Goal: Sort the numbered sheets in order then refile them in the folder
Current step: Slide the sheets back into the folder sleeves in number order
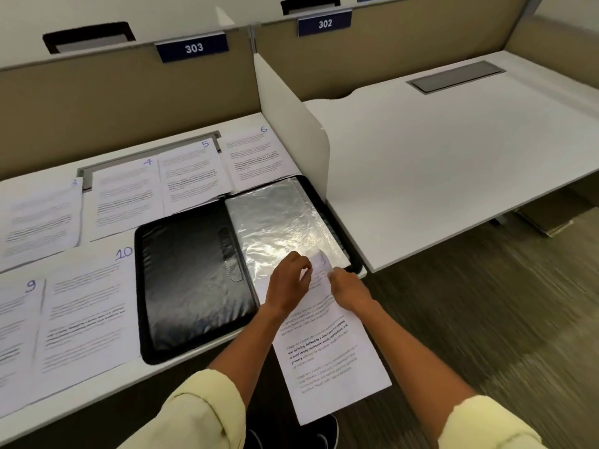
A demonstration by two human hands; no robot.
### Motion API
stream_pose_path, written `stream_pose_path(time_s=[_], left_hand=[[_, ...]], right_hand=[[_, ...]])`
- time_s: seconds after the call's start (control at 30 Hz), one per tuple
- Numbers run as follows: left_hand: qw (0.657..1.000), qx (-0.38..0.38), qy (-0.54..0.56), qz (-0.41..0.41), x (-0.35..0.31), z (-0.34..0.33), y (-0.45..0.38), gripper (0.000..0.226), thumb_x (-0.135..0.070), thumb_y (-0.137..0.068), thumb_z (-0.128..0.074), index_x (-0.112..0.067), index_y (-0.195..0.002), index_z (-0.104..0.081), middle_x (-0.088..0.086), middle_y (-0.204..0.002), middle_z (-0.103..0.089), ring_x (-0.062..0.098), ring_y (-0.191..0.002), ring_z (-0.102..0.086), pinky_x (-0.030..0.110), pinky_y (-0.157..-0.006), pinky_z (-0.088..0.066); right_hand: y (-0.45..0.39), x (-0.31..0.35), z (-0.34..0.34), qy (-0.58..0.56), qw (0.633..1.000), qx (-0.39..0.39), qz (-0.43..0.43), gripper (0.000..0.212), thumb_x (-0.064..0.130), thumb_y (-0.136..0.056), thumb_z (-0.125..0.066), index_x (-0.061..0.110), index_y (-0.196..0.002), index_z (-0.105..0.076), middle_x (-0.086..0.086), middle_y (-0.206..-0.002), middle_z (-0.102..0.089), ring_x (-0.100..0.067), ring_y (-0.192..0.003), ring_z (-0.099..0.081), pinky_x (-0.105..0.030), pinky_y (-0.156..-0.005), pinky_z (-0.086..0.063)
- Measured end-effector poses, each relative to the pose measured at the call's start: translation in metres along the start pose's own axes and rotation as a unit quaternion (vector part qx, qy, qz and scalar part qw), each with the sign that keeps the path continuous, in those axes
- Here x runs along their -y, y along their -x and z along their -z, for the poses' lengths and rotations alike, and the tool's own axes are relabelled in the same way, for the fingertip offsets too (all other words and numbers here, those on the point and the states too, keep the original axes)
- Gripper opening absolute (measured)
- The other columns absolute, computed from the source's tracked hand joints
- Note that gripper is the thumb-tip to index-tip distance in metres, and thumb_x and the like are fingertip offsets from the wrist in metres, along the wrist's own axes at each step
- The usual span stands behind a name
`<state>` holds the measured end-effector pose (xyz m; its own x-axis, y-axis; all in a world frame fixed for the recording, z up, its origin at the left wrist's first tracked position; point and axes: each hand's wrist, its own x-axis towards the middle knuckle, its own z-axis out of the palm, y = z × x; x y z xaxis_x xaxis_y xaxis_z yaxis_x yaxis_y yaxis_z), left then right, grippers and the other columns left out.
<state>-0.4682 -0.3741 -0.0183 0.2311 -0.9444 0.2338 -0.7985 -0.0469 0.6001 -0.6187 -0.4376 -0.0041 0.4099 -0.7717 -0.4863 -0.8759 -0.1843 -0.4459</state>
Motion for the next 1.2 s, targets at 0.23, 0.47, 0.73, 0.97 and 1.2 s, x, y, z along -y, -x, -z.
stream_pose_path(time_s=[0.23, 0.47, 0.73, 0.97, 1.2], left_hand=[[0.999, 0.025, -0.033, 0.017, 0.016, -0.005, 0.013, 0.020, -0.016, -0.085, -0.065, -0.016, -0.104, -0.059, 0.001, -0.101, -0.054, 0.018, -0.094, -0.049, 0.032, -0.072, -0.047], [0.998, 0.027, -0.050, 0.032, 0.029, -0.006, 0.020, 0.009, -0.017, -0.089, -0.065, -0.013, -0.097, -0.064, 0.005, -0.099, -0.053, 0.022, -0.092, -0.048, 0.035, -0.074, -0.046], [0.998, 0.035, 0.002, 0.061, 0.032, -0.007, 0.016, 0.005, -0.014, -0.088, -0.069, -0.012, -0.093, -0.070, 0.003, -0.094, -0.052, 0.020, -0.089, -0.046, 0.027, -0.073, -0.035], [0.995, 0.045, 0.042, 0.082, 0.034, -0.006, 0.015, 0.007, -0.014, -0.089, -0.066, -0.015, -0.094, -0.071, 0.001, -0.095, -0.051, 0.019, -0.091, -0.045, 0.029, -0.076, -0.037], [0.995, 0.040, 0.043, 0.082, 0.033, -0.006, 0.014, 0.005, -0.010, -0.089, -0.065, -0.010, -0.092, -0.069, 0.004, -0.093, -0.051, 0.021, -0.090, -0.047, 0.029, -0.076, -0.035]], right_hand=[[-0.001, -0.019, -0.005, -0.184, 0.983, 0.005, -0.016, 0.042, 0.038, -0.107, -0.031, 0.007, -0.120, -0.056, -0.011, -0.113, -0.062, -0.021, -0.096, -0.056, -0.031, -0.080, -0.042], [0.009, -0.033, -0.009, -0.324, 0.944, -0.025, -0.053, 0.041, 0.048, -0.098, -0.054, 0.014, -0.122, -0.053, -0.004, -0.112, -0.062, -0.018, -0.099, -0.062, -0.031, -0.077, -0.051], [0.052, -0.062, -0.019, -0.398, 0.916, 0.032, -0.034, 0.029, 0.038, -0.094, -0.065, 0.019, -0.115, -0.060, -0.007, -0.103, -0.073, -0.019, -0.086, -0.074, -0.038, -0.077, -0.062], [0.089, -0.080, -0.039, -0.427, 0.900, 0.042, -0.071, 0.038, 0.037, -0.085, -0.075, 0.018, -0.115, -0.061, -0.005, -0.101, -0.075, -0.020, -0.087, -0.075, -0.042, -0.078, -0.062], [0.141, -0.101, -0.070, -0.492, 0.862, -0.016, -0.123, 0.039, 0.027, -0.080, -0.082, 0.010, -0.111, -0.067, -0.004, -0.103, -0.076, -0.018, -0.092, -0.074, -0.042, -0.081, -0.061]])
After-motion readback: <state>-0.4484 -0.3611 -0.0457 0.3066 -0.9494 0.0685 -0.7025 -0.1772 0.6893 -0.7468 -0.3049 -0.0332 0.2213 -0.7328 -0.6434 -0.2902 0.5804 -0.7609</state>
